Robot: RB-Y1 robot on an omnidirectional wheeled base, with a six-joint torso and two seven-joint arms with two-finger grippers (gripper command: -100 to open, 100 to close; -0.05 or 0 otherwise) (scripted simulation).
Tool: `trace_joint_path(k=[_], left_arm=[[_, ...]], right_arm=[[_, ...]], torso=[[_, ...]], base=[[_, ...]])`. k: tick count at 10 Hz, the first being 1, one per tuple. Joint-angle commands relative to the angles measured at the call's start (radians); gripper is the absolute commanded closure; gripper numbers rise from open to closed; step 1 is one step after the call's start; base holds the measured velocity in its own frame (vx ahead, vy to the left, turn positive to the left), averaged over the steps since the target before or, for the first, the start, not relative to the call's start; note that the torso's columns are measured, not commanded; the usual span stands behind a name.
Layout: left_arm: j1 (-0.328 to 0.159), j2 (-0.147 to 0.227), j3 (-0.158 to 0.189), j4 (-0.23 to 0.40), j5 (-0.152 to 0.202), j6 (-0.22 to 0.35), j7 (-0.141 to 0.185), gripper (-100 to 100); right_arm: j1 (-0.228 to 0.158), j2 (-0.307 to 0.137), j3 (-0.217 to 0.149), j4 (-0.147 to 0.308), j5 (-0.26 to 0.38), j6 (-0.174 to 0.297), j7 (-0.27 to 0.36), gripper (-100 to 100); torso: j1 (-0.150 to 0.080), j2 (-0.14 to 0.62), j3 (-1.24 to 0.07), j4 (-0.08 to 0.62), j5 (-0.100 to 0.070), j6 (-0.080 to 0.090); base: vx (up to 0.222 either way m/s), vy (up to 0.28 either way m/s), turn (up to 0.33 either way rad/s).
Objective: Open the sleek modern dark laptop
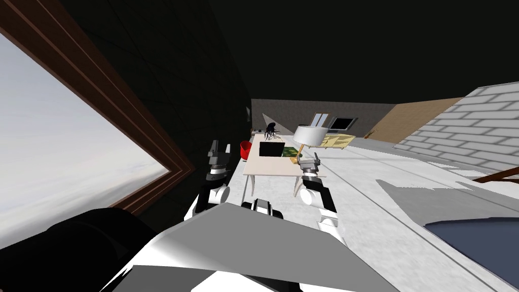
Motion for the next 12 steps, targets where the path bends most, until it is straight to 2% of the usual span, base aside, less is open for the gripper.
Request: trace_joint_path(k=[1,2,3,4,5,6,7,8,10,11,12], left_arm=[[0.0,0.0,0.0,0.0,0.0,0.0,0.0,0],[0.0,0.0,0.0,0.0,0.0,0.0,0.0,0],[0.0,0.0,0.0,0.0,0.0,0.0,0.0,0],[0.0,0.0,0.0,0.0,0.0,0.0,0.0,0],[0.0,0.0,0.0,0.0,0.0,0.0,0.0,0],[0.0,0.0,0.0,0.0,0.0,0.0,0.0,0],[0.0,0.0,0.0,0.0,0.0,0.0,0.0,0],[0.0,0.0,0.0,0.0,0.0,0.0,0.0,0],[0.0,0.0,0.0,0.0,0.0,0.0,0.0,0],[0.0,0.0,0.0,0.0,0.0,0.0,0.0,0],[0.0,0.0,0.0,0.0,0.0,0.0,0.0,0]], right_arm=[[-0.03,-0.008,-0.01,0.028,-0.023,0.005,-0.056,-100],[-0.075,-0.01,-0.021,0.073,-0.064,0.014,-0.096,-100],[-0.077,-0.01,-0.021,0.073,-0.064,0.014,-0.116,-100],[-0.121,-0.011,-0.032,0.116,-0.104,0.024,-0.148,-100],[-0.125,-0.011,-0.032,0.119,-0.104,0.024,-0.176,-100],[-0.17,-0.013,-0.043,0.163,-0.142,0.034,-0.205,-100],[-0.173,-0.013,-0.043,0.165,-0.142,0.034,-0.237,-100],[-0.219,-0.014,-0.053,0.211,-0.18,0.044,-0.265,-100],[-0.221,-0.014,-0.053,0.213,-0.18,0.044,-0.301,-100],[-0.269,-0.014,-0.063,0.261,-0.216,0.055,-0.34,-100],[-0.269,-0.014,-0.063,0.262,-0.216,0.055,-0.363,-100]], torso=[[0.0,0.0,0.0,0.0,0.0,0.0],[0.002,0.002,0.001,0.001,0.0,0.0],[0.0,0.001,0.001,0.0,0.0,0.0],[0.0,0.001,0.0,0.0,0.0,0.0],[-0.001,0.0,0.0,0.0,0.0,0.0],[0.0,0.0,0.0,0.0,0.0,0.0],[-0.001,0.0,0.0,0.0,0.0,0.0],[0.001,0.001,0.0,0.0,0.0,0.0],[0.001,0.001,0.001,0.0,0.0,0.0],[0.002,0.002,0.001,0.0,0.001,0.0],[0.001,0.001,0.001,0.0,0.0,0.0]], base=[[0.023,-0.024,0.006],[0.033,-0.037,0.077],[0.037,-0.047,0.044],[0.047,-0.05,0.064],[0.046,-0.05,0.038],[0.052,-0.065,0.063],[0.048,-0.053,0.038],[0.038,-0.061,0.06],[0.026,-0.032,0.023],[0.023,-0.03,0.05],[0.028,-0.041,0.045]])
